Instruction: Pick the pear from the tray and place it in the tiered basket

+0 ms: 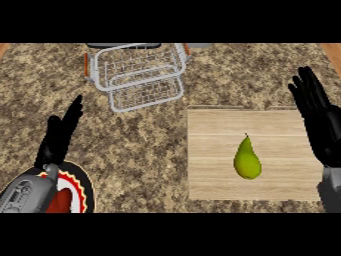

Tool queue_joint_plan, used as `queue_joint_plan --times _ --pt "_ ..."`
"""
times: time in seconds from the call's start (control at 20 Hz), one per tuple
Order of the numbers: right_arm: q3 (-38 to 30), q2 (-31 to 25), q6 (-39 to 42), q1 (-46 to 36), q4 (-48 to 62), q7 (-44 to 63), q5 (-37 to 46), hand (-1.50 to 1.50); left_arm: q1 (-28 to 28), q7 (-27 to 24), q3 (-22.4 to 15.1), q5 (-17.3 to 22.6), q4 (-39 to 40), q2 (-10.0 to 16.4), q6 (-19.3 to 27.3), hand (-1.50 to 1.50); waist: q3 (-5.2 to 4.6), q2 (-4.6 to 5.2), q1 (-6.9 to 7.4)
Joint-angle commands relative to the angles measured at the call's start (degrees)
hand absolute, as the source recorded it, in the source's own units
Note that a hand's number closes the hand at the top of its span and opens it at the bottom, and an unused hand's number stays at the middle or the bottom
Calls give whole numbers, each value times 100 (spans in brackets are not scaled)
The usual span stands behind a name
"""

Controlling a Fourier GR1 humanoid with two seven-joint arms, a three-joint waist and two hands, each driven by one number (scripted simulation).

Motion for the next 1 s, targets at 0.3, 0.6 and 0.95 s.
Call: queue_joint_plan --times 0.3,0.6,0.95 --pt "107 -1820 -1010 -32 -252 301 3506 150 38 5 44 693 -380 -533 -365 0 -95 -250 -499" --pt "1319 -962 -2275 1225 -1100 526 5704 -150 82 108 94 1082 -676 -615 -689 0 35 -107 -182" --pt "2497 -732 -812 1378 -1306 2607 8221 -150 127 210 -40 1002 -767 -695 -634 0 -6 -136 -183"
